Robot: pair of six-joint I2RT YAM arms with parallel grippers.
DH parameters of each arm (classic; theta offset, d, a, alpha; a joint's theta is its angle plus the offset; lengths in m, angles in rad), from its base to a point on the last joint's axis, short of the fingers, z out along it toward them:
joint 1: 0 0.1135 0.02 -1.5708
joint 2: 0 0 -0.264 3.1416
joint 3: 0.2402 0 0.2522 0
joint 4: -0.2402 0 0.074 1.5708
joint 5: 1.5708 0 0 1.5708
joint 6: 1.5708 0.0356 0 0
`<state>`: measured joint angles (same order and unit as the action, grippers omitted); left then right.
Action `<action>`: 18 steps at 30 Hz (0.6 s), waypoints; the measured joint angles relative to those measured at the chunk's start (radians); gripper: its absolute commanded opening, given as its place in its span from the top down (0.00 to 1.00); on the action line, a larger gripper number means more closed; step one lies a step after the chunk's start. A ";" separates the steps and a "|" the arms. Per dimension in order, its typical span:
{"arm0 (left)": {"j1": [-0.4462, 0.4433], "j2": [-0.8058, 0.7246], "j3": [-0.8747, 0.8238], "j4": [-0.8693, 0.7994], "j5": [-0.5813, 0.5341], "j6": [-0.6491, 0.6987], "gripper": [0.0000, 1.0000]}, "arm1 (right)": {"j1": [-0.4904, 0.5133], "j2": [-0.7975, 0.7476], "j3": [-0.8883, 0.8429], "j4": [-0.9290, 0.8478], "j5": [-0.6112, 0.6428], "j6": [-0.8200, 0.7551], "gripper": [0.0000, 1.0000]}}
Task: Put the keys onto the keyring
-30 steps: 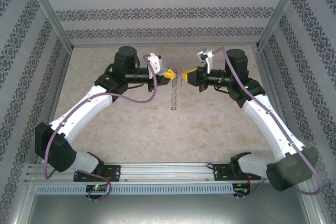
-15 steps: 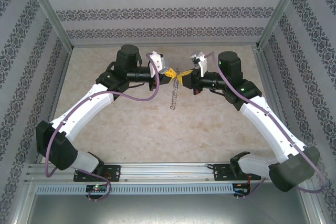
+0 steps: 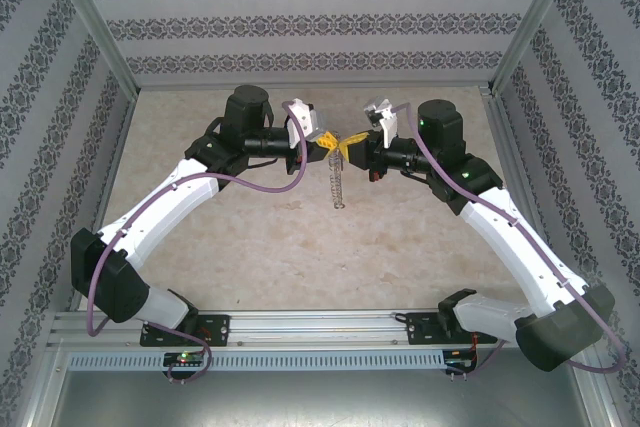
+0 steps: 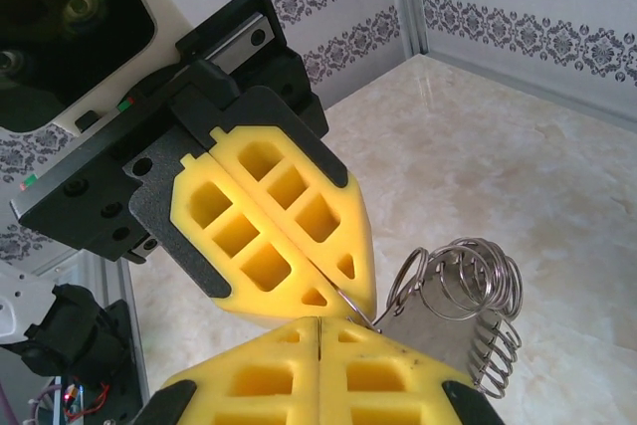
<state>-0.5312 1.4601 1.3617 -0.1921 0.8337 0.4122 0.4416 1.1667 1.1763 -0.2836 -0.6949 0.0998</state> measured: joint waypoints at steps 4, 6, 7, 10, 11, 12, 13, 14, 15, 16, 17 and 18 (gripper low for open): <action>-0.002 0.000 0.000 -0.005 0.000 0.000 1.00 | 0.006 0.004 0.000 0.000 0.003 -0.002 1.00; -0.004 0.000 0.000 -0.007 -0.002 0.000 1.00 | 0.006 0.005 0.002 0.000 0.007 -0.003 1.00; -0.004 0.000 0.000 -0.007 -0.003 0.001 1.00 | 0.006 0.005 0.003 0.000 0.008 -0.003 1.00; -0.004 0.000 0.000 -0.007 -0.004 0.001 1.00 | 0.006 0.008 0.007 0.001 0.019 -0.003 1.00; -0.005 0.000 0.000 -0.008 -0.004 0.001 1.00 | 0.006 0.008 0.007 0.001 0.024 -0.003 1.00; -0.005 0.000 0.000 -0.008 -0.004 0.001 1.00 | 0.006 0.008 0.007 0.000 0.028 -0.004 1.00; -0.005 0.000 0.000 -0.010 -0.004 0.001 1.00 | 0.006 0.008 0.007 0.000 0.033 -0.006 1.00; -0.005 0.000 0.000 -0.011 -0.004 0.001 1.00 | 0.007 0.008 0.008 0.000 0.040 -0.008 1.00; -0.006 0.000 0.000 -0.011 -0.004 0.001 1.00 | 0.008 0.008 0.008 0.000 0.048 -0.011 1.00; -0.006 0.000 0.000 -0.011 -0.005 0.001 1.00 | 0.008 0.008 0.008 0.000 0.055 -0.014 1.00; -0.006 0.000 0.000 -0.011 -0.005 0.001 1.00 | 0.008 0.008 0.008 0.000 0.061 -0.018 1.00; -0.006 0.000 0.000 -0.011 -0.005 0.002 1.00 | 0.009 0.008 0.008 0.000 0.066 -0.021 1.00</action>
<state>-0.5369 1.4601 1.3617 -0.2035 0.8284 0.4137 0.4503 1.1751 1.1847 -0.2836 -0.6285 0.0788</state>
